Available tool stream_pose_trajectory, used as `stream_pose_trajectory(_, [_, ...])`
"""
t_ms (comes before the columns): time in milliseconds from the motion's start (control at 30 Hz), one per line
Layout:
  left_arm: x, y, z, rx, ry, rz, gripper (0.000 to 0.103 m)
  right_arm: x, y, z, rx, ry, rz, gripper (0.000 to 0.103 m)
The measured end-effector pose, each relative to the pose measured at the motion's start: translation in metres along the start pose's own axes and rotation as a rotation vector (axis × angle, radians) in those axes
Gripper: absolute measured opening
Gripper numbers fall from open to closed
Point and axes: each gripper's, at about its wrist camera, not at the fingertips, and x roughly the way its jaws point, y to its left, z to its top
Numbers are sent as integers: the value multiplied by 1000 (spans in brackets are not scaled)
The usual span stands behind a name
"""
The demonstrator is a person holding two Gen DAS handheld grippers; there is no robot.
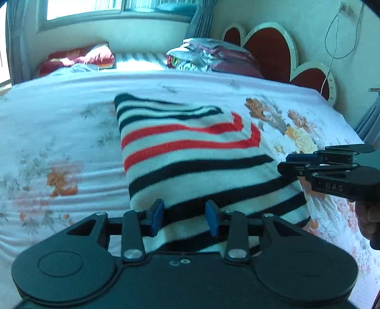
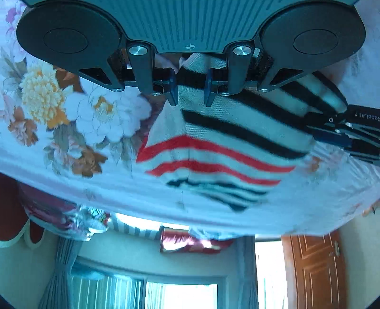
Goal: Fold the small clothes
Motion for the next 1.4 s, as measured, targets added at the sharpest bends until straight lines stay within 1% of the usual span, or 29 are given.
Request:
stream_pose_trajectory(33, [-2,2,4,0,-25,5,36,-3,-4,4,13,-30,-3,22])
stream_pose_trajectory(67, [1,6,10,-1,-43,8,38,-3,-9,9,33,-46,-2,22])
stream_pose_trajectory(133, [13,11,22,-18,-46,14,38,6,-17,18,68,-60,9,22])
stream_pose_trajectory(167, [22,14,28,-29,-40,3,38,13,-19,22,77,-60,19,22])
stream_pose_trajectory(200, [33,15,31,-35,-19,-5,38,22,-21,24,90,-51,36,22])
stream_pose_trajectory(233, [46,15,31,-32,24,0,40,35,-22,24,101,-2,41,22])
stream_pose_trajectory(267, [54,15,32,-31,42,2,41,52,-23,22,90,83,24,22])
stream_pose_trajectory(300, [57,15,34,-34,45,8,41,60,-23,17,79,95,25,22])
stream_pose_trajectory(367, [54,10,39,-2,63,24,41,57,-25,19,88,95,31,22])
stream_pose_trajectory(433, [44,8,38,38,30,36,41,54,-24,21,62,94,26,23])
stream_pose_trajectory(467, [41,9,37,41,9,45,41,51,-24,20,60,85,26,23])
stream_pose_trajectory(600, [38,27,46,-11,-66,49,42,36,-24,24,73,-27,5,23])
stream_pose_trajectory(667, [50,36,56,-38,-41,41,42,40,-25,33,72,-49,9,22])
stream_pose_trajectory(700, [60,36,60,-30,-3,48,42,46,-26,38,69,-37,-2,22])
stream_pose_trajectory(733, [72,35,62,-12,59,53,43,57,-27,42,57,7,-24,22])
stream_pose_trajectory(767, [79,33,63,13,77,68,46,72,-27,41,33,86,-46,22])
stream_pose_trajectory(800, [82,30,65,30,81,77,47,83,-28,38,14,126,-68,22])
stream_pose_trajectory(833, [83,27,67,48,90,89,48,86,-31,36,17,116,-73,22])
stream_pose_trajectory(867, [81,25,69,65,92,100,49,84,-36,35,38,115,-57,22])
stream_pose_trajectory(900, [75,23,69,80,74,116,53,79,-42,36,72,104,-40,23])
stream_pose_trajectory(933, [67,23,67,82,48,126,68,70,-49,35,116,79,-20,23])
stream_pose_trajectory(967, [60,26,63,70,32,125,86,62,-57,32,170,55,4,26])
stream_pose_trajectory(1000, [54,29,59,48,24,113,88,54,-66,28,238,44,28,62])
stream_pose_trajectory(1033, [50,33,55,19,27,91,88,48,-72,23,294,44,45,93])
stream_pose_trajectory(1067, [48,38,50,-11,38,62,88,41,-80,17,335,33,81,93])
stream_pose_trajectory(1167, [44,50,36,-101,73,-16,88,32,-98,2,465,47,197,93])
stream_pose_trajectory(1267, [48,63,26,-217,107,-108,87,32,-111,-10,595,64,341,87])
stream_pose_trajectory(1333, [55,71,22,-292,124,-151,86,40,-115,-15,643,100,384,82])
stream_pose_trajectory(1400, [63,79,19,-367,142,-193,86,49,-117,-19,674,128,414,80])
